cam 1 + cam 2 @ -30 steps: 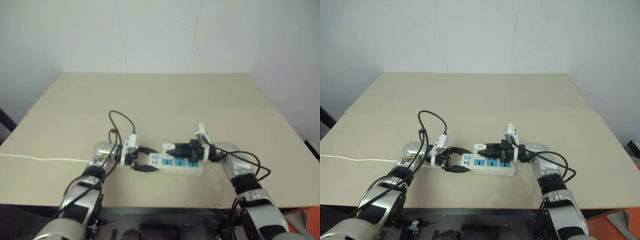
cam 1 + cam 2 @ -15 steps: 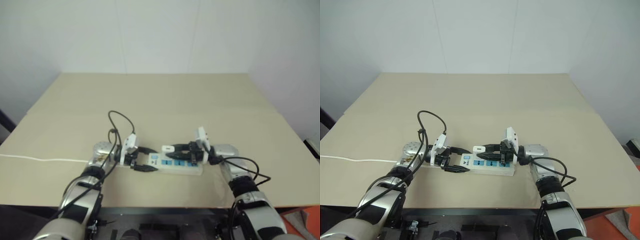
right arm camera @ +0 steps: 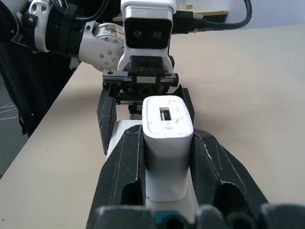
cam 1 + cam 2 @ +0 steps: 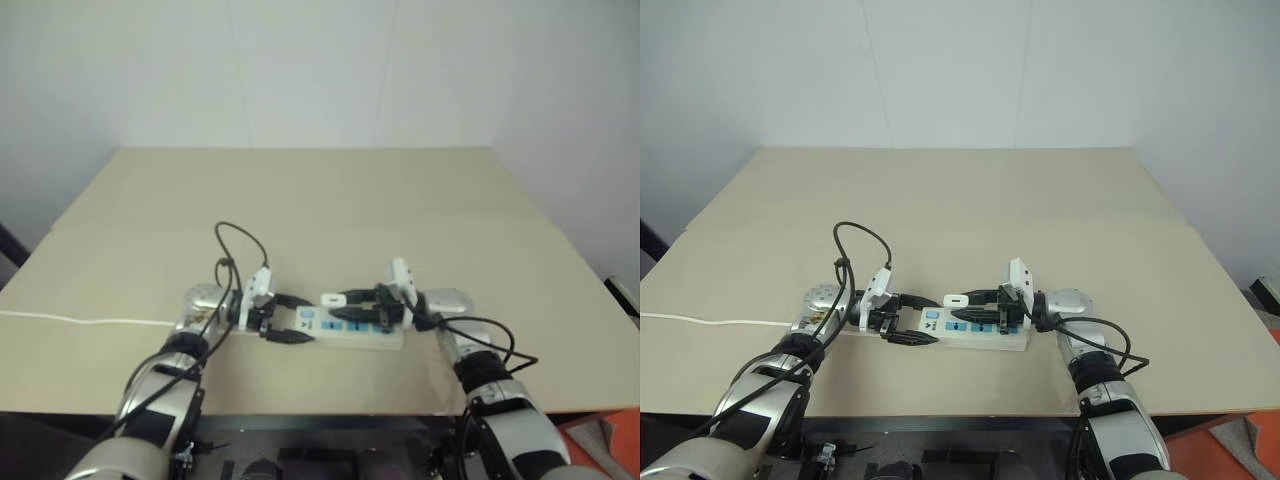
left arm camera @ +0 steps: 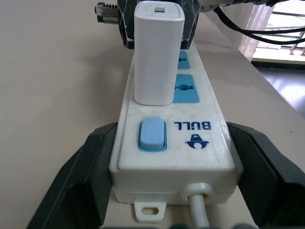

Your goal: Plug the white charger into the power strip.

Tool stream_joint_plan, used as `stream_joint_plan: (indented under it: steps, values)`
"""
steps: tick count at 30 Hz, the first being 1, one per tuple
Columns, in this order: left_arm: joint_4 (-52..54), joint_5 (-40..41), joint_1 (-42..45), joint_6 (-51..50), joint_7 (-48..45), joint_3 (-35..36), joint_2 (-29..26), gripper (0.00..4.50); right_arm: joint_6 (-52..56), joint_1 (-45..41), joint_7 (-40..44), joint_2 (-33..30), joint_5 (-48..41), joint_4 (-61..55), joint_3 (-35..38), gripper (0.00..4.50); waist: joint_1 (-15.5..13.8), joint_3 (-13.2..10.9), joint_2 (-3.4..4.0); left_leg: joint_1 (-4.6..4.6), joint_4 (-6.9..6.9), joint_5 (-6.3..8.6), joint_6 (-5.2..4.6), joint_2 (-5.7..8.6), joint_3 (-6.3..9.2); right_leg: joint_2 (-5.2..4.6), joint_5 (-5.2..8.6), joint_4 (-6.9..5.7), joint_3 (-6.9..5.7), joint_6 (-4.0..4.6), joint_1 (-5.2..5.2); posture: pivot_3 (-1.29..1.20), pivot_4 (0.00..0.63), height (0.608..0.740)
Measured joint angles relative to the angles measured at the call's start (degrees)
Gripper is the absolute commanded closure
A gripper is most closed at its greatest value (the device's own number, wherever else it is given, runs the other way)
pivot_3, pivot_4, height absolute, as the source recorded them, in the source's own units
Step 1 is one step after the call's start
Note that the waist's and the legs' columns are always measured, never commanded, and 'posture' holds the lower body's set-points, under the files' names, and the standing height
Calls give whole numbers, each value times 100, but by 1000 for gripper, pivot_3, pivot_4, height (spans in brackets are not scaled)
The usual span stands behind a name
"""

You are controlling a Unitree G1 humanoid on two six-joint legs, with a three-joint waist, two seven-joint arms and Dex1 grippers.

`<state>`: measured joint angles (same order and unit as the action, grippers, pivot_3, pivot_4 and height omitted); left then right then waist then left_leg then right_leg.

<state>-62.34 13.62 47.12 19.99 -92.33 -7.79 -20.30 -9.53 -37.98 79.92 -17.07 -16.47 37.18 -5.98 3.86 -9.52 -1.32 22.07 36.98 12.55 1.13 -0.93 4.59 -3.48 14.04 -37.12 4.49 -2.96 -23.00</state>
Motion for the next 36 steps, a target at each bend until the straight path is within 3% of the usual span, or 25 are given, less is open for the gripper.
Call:
stream_joint_plan:
  steps: [8,19,22,26,31,34,36]
  values:
    - [34,0,-23,-5,14,0,-15,1251,-8,6,-82,12,0,10,-8,3413,1,0,0,-3,0,0,0,0,0,0,0,0,0,0,3,0,150,740]
    - [70,4,-27,-9,20,-20,-12,1251,-426,74,-231,39,75,6,-2,40,1,0,0,-3,0,0,0,0,0,0,1,1,0,-1,4,0,150,740]
    - [71,9,-27,-28,24,-31,-10,1251,-631,91,-233,35,135,8,-6,40,0,0,0,-3,0,0,0,0,0,0,1,1,0,-1,4,0,150,740]
    - [49,-2,-24,-93,23,27,40,36,-735,119,-237,14,176,15,-11,0,-5,0,-1,-2,0,0,0,0,0,0,1,2,0,-1,4,0,150,740]
    - [203,162,-14,58,30,379,149,36,-720,201,-133,-77,130,-142,8,0,-8,-1,-1,5,0,0,0,-1,0,0,0,2,0,0,-1,0,150,740]
    - [905,511,-145,23,19,522,-46,36,-721,378,-2,-229,-28,-389,39,0,-3,-3,-1,15,-1,0,0,-1,1,-1,-1,3,0,2,-11,0,150,740]
    - [1785,928,-480,-367,14,549,-468,36,-825,550,-26,-454,-64,-662,177,0,38,-16,6,16,-3,0,0,-3,-1,0,-1,1,6,3,-18,0,150,740]
